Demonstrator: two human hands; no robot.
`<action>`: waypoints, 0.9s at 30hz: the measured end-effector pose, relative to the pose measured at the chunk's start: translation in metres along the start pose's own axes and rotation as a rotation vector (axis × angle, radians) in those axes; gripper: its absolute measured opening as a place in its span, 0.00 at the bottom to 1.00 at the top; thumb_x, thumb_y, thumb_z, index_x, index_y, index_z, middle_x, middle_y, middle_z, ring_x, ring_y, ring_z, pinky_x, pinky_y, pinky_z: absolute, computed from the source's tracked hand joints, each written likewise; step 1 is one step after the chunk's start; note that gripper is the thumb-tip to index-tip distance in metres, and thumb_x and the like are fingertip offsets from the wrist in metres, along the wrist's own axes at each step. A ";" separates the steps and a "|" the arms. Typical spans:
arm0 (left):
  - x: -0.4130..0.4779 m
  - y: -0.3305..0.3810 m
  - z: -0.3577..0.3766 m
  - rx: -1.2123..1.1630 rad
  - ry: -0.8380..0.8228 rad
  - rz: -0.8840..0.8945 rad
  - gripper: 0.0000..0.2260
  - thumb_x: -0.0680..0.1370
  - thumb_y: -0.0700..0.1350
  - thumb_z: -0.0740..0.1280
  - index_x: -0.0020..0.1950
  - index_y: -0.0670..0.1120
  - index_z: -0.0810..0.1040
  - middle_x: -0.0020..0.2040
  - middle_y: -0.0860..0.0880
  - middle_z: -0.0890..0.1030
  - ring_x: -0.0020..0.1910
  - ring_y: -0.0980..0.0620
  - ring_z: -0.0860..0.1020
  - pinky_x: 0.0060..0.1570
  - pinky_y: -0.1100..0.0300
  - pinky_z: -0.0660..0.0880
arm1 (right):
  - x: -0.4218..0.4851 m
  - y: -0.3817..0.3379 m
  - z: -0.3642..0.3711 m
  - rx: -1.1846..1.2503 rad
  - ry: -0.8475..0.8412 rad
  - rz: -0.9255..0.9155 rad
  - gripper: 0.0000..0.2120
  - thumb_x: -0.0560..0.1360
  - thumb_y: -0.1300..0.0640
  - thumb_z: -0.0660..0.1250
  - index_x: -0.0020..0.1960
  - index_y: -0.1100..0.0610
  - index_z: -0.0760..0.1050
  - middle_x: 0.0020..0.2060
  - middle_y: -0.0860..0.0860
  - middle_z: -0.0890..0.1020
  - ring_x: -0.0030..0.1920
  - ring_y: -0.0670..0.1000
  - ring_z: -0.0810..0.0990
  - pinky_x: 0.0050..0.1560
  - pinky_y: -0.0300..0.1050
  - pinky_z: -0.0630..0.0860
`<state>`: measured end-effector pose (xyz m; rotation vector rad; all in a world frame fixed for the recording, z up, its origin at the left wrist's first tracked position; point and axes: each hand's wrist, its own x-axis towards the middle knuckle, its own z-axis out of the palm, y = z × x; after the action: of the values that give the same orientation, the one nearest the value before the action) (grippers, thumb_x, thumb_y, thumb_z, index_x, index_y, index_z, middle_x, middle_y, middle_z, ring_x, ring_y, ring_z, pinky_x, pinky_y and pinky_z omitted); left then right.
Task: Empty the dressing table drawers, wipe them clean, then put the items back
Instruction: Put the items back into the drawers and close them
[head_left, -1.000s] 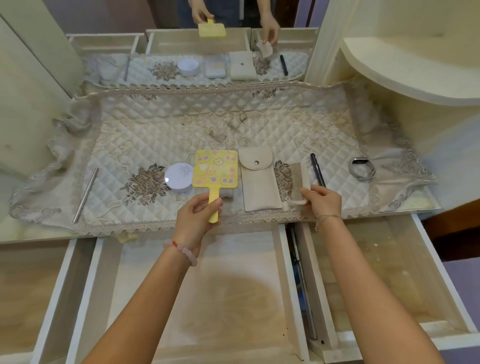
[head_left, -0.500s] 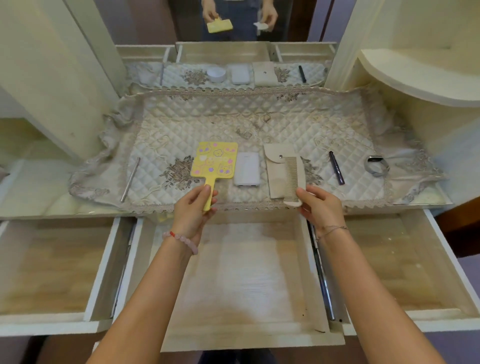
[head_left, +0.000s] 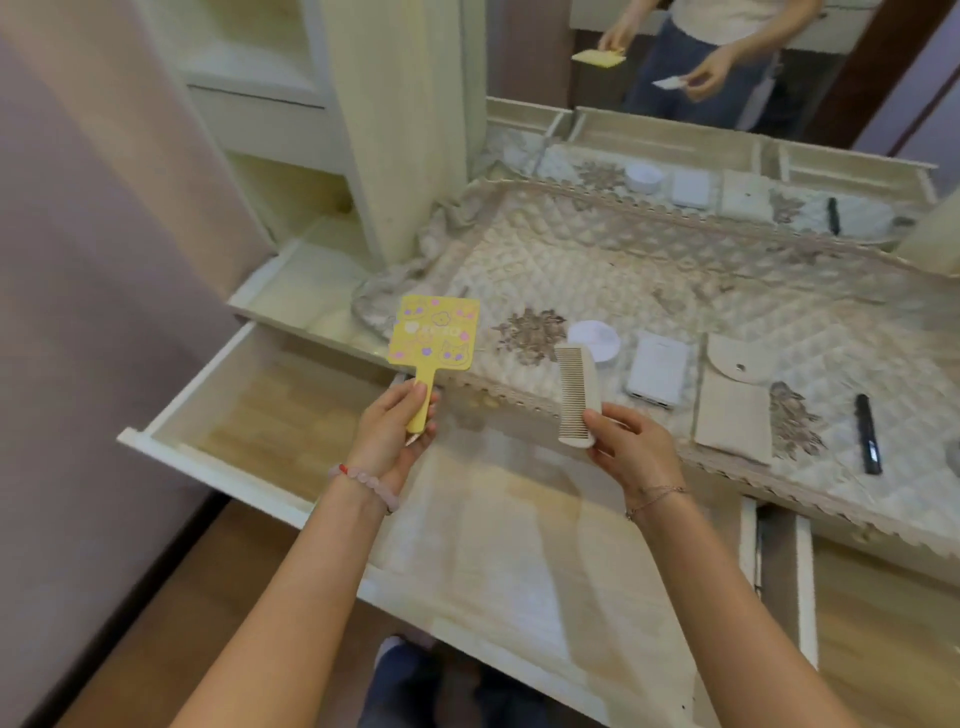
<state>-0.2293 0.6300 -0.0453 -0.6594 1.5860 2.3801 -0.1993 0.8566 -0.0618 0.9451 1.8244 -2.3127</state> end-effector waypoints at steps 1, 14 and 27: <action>-0.001 0.004 -0.011 -0.015 0.017 0.004 0.04 0.78 0.40 0.64 0.46 0.43 0.77 0.39 0.48 0.78 0.30 0.59 0.75 0.31 0.68 0.75 | -0.002 0.002 0.011 -0.007 -0.023 0.005 0.07 0.74 0.65 0.67 0.51 0.61 0.76 0.41 0.55 0.82 0.40 0.49 0.81 0.35 0.36 0.78; 0.019 0.066 -0.192 -0.066 0.089 -0.012 0.04 0.78 0.40 0.65 0.51 0.45 0.77 0.40 0.50 0.76 0.37 0.55 0.72 0.41 0.61 0.74 | -0.037 0.055 0.191 -0.091 -0.145 0.057 0.09 0.73 0.64 0.68 0.53 0.62 0.76 0.43 0.55 0.82 0.44 0.52 0.81 0.46 0.44 0.78; 0.076 0.107 -0.319 0.103 0.014 -0.130 0.07 0.76 0.41 0.68 0.54 0.45 0.79 0.39 0.51 0.76 0.40 0.54 0.72 0.42 0.60 0.73 | -0.062 0.107 0.313 -0.121 -0.037 0.112 0.06 0.73 0.62 0.69 0.49 0.55 0.76 0.48 0.54 0.80 0.49 0.52 0.81 0.43 0.40 0.79</action>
<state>-0.2600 0.2907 -0.0961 -0.7365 1.6065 2.1904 -0.2409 0.5237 -0.0870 0.9546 1.8234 -2.1143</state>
